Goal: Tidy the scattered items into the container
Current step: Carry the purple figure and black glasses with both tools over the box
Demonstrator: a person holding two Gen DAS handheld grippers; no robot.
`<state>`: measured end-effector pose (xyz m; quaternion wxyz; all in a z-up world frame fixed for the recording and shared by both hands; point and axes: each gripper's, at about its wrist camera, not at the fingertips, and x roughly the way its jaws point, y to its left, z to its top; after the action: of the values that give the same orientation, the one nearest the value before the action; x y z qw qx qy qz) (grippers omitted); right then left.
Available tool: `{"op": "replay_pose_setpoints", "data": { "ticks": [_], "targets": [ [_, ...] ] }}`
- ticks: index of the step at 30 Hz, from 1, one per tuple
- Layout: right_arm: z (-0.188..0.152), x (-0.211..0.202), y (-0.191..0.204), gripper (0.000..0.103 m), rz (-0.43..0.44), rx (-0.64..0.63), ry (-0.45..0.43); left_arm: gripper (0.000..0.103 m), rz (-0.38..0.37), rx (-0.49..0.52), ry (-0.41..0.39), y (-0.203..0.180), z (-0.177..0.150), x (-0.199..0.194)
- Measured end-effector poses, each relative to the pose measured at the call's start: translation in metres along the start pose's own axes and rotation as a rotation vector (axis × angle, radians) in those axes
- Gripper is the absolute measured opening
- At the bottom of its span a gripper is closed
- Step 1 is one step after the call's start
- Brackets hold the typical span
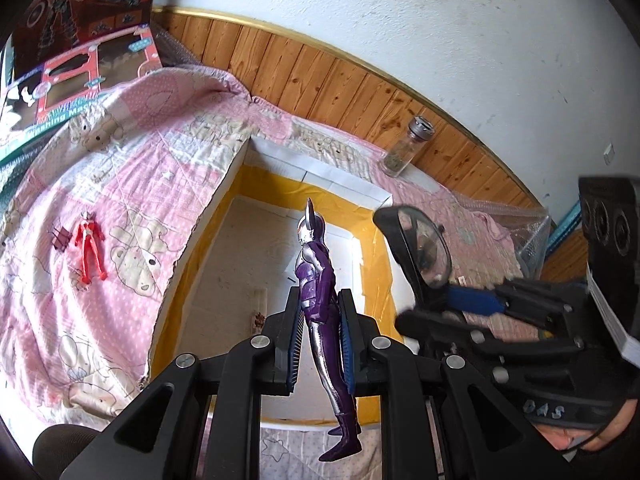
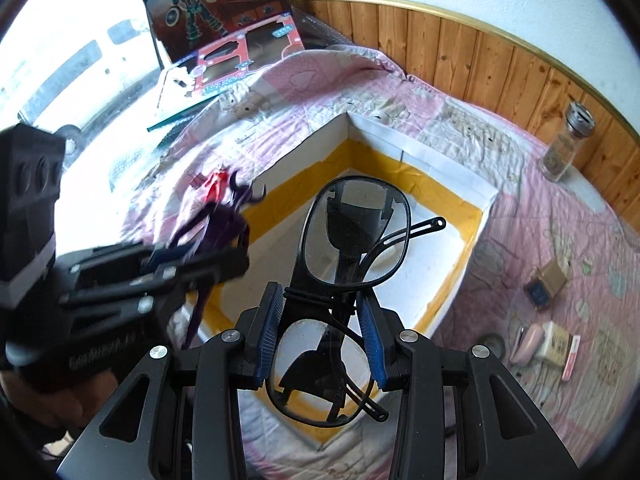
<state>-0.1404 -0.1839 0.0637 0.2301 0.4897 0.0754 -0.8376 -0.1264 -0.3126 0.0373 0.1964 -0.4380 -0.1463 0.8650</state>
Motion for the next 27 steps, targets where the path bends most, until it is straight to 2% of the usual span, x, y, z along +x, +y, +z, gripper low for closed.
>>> {"op": "replay_pose_setpoints", "data": {
  "ticks": [14, 23, 27],
  "targets": [
    [0.048, 0.049, -0.011, 0.04, -0.07, -0.096, 0.06, 0.017, -0.026, -0.06, 0.079, -0.009, -0.01, 0.035],
    [0.073, 0.081, -0.01, 0.04, -0.069, -0.161, 0.086, 0.017, -0.024, -0.045, 0.134, -0.018, -0.018, 0.052],
    [0.082, 0.096, -0.011, 0.039, -0.041, -0.158, 0.104, 0.017, -0.027, -0.038, 0.149, -0.022, -0.018, 0.058]
  ]
}}
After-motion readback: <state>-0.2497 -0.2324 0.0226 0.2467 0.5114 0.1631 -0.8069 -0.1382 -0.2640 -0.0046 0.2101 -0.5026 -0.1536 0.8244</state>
